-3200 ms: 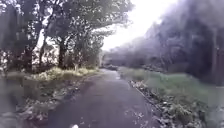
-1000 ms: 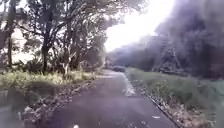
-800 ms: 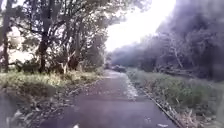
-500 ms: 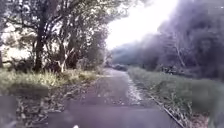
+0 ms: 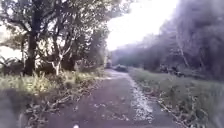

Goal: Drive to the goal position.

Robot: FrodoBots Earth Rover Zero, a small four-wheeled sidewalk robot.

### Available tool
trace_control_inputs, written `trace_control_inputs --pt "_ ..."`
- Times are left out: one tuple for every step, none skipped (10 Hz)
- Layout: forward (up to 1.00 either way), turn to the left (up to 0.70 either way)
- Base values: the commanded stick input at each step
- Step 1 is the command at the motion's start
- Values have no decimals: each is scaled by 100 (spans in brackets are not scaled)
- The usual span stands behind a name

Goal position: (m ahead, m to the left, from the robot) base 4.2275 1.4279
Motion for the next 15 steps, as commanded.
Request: trace_control_inputs --pt "85 -34" --pt "85 -34" --pt "85 -34" --pt "85 -34" --pt "85 0" --pt "85 0" --pt "85 0" --pt "85 0" --pt "85 0" --pt "85 0" --pt "85 0" --pt "85 0" --pt "85 0" --pt "85 0" --pt "85 0"
